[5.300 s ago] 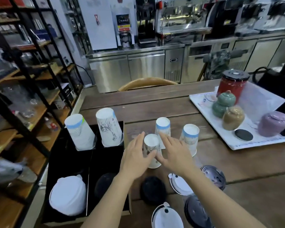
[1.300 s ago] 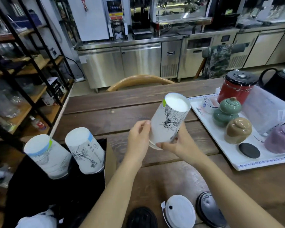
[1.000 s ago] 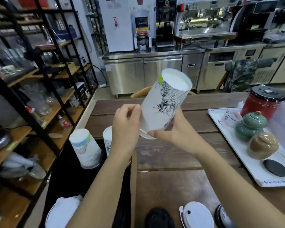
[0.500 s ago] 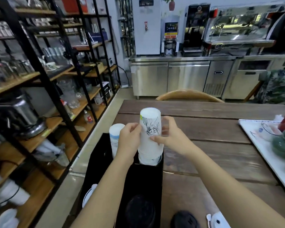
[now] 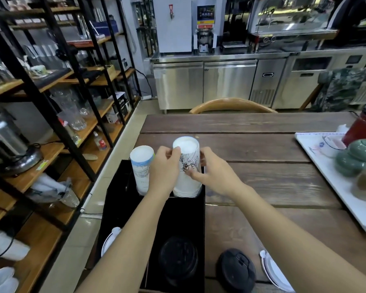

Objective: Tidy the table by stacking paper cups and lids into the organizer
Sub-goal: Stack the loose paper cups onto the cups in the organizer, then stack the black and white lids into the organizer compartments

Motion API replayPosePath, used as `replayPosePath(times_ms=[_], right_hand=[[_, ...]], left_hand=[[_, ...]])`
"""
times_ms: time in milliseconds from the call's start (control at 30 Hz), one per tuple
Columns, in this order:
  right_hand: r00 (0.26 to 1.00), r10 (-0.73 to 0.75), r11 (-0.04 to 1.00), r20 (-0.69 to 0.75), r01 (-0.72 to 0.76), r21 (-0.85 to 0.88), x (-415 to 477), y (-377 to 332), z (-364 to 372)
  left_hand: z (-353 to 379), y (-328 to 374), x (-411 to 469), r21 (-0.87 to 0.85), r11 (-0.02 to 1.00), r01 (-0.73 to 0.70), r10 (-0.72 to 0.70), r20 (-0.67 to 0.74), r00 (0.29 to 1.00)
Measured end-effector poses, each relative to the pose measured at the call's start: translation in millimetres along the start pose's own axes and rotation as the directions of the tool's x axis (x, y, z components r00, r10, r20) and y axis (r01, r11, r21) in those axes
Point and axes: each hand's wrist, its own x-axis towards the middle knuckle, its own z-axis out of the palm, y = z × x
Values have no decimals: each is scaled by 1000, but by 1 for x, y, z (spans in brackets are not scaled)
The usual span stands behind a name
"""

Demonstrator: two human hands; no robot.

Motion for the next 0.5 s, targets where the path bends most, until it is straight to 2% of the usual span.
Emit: replayPosePath(times_ms=[67, 133, 200, 267, 333, 400, 433, 467, 500], right_hand=[[1000, -10, 1000, -7, 10, 11, -8, 9, 4], [999, 30, 999, -20, -30, -15, -21, 20, 4], [996, 86, 995, -21, -87, -44, -36, 36, 3], [991, 134, 989, -1, -134, -66, -53, 54, 3], [979, 203, 977, 28, -201, -67, -71, 72, 5], [957, 287, 957, 54, -283, -63, -88, 88, 10], [942, 328, 944, 73, -324, -59, -97, 96, 14], [926, 364, 931, 98, -361, -53, -105, 101, 18], [911, 392, 920, 129, -389, -50, -114, 106, 22]], left_hand=[[4, -3, -3, 24, 1000, -21, 22, -35, 999], [9, -10, -9, 60, 996, -73, 80, -134, 988], [14, -17, -21, 153, 961, -232, 265, -258, 929], [23, -25, -38, 239, 864, -442, 498, -282, 820], [39, -35, -58, 246, 746, -619, 662, -165, 731], [61, -51, -80, 201, 677, -708, 711, 69, 700], [71, -60, -92, 194, 699, -688, 657, 207, 725], [81, -69, -104, 227, 750, -621, 537, 340, 772], [88, -79, -113, 304, 800, -517, 358, 450, 818]])
